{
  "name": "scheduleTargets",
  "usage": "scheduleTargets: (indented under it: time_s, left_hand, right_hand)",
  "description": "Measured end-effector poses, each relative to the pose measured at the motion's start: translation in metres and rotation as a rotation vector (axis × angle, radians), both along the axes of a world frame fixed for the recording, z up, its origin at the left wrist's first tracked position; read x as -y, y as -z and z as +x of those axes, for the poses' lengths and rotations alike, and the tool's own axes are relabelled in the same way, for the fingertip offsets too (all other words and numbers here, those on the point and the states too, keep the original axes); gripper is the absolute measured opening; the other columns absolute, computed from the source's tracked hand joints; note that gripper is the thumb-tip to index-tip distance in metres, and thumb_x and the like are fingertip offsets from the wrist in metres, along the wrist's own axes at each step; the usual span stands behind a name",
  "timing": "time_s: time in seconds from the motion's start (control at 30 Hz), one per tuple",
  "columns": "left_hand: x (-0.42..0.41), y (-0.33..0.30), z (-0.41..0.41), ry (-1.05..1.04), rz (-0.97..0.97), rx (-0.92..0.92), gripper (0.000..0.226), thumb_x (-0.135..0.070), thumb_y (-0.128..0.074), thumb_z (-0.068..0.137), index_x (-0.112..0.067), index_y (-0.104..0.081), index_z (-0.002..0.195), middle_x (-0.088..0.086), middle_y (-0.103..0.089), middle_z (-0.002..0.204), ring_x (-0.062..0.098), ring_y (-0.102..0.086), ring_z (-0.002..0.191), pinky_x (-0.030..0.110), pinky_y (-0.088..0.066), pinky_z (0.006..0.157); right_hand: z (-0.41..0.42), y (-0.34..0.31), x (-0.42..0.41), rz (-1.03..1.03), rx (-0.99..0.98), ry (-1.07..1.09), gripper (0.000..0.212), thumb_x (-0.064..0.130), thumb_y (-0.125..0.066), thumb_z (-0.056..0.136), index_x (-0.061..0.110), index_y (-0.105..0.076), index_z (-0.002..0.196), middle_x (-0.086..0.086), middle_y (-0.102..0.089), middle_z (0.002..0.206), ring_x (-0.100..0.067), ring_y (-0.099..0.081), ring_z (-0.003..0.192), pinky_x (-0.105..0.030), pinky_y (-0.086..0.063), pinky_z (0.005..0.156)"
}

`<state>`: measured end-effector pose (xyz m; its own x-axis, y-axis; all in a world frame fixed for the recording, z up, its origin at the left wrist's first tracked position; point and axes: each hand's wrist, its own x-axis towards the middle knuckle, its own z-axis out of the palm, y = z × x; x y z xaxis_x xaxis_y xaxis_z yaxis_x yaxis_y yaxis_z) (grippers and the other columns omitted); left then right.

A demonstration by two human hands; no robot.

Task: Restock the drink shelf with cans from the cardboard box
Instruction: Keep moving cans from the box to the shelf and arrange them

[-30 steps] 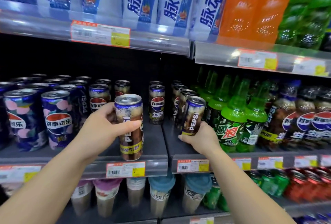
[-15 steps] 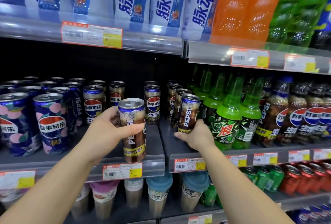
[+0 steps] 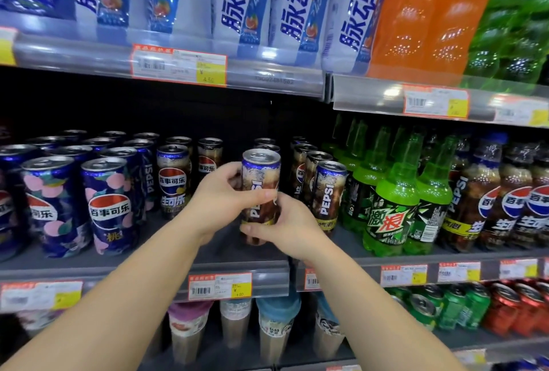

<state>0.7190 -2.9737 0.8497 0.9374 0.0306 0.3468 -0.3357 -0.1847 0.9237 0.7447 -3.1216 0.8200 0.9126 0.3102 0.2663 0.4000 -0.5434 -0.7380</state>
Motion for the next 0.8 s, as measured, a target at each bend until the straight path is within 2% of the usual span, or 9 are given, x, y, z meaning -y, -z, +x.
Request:
scheduleTargets:
  time_s: [0.1,0.17,0.27,0.37,0.63,0.8]
  left_hand:
    - [-0.008,0.003,0.012,-0.022,0.030,-0.053,0.087,-0.024,-0.087,0.064,-0.027,-0.045,0.140,-0.010,-0.058,0.128,0.010,-0.059,0.114,0.033,-0.049,0.098]
    - [-0.017,0.011,0.016,-0.071,0.030,-0.097,0.097,-0.029,-0.086,0.065,-0.028,-0.033,0.147,-0.006,-0.047,0.135,0.015,-0.050,0.122,0.033,-0.044,0.100]
    - [-0.031,0.027,0.015,-0.105,-0.003,-0.151,0.089,-0.032,-0.084,0.067,-0.026,-0.038,0.143,0.002,-0.052,0.137,0.017,-0.052,0.122,0.032,-0.043,0.098]
    - [-0.041,0.039,0.013,-0.119,-0.015,-0.186,0.083,-0.032,-0.083,0.069,-0.024,-0.042,0.141,0.003,-0.056,0.132,0.015,-0.054,0.119,0.027,-0.041,0.092]
    - [-0.051,0.045,0.010,-0.132,-0.005,-0.194,0.074,-0.027,-0.081,0.073,-0.023,-0.045,0.137,0.002,-0.061,0.124,0.008,-0.059,0.107,0.014,-0.041,0.072]
    - [-0.049,0.048,0.007,-0.109,0.012,-0.215,0.075,-0.029,-0.082,0.072,-0.024,-0.045,0.138,0.001,-0.061,0.124,0.009,-0.059,0.108,0.016,-0.042,0.075]
  right_hand:
    - [0.021,0.009,0.001,-0.018,0.023,0.098,0.045,0.038,-0.085,0.068,0.031,-0.056,0.102,0.016,-0.064,0.093,-0.005,-0.060,0.089,-0.022,-0.045,0.076]
    - [0.034,0.019,0.001,-0.022,0.024,0.167,0.048,0.039,-0.085,0.067,0.026,-0.059,0.104,0.013,-0.066,0.096,-0.009,-0.062,0.092,-0.024,-0.047,0.079]
    - [0.049,0.032,-0.001,0.007,-0.001,0.261,0.055,0.040,-0.084,0.069,0.019,-0.058,0.112,0.004,-0.068,0.105,-0.016,-0.063,0.100,-0.029,-0.048,0.085]
    - [0.054,0.035,-0.006,0.003,0.003,0.318,0.057,0.039,-0.082,0.072,0.015,-0.053,0.115,-0.001,-0.066,0.112,-0.021,-0.061,0.105,-0.031,-0.048,0.089]
    - [0.055,0.034,-0.013,-0.027,-0.015,0.388,0.058,0.044,-0.077,0.076,0.013,-0.047,0.115,-0.005,-0.064,0.115,-0.027,-0.061,0.107,-0.037,-0.050,0.088]
    - [0.052,0.033,-0.013,-0.045,-0.030,0.387,0.063,0.042,-0.079,0.074,0.011,-0.045,0.118,-0.006,-0.063,0.118,-0.028,-0.061,0.109,-0.037,-0.050,0.090]
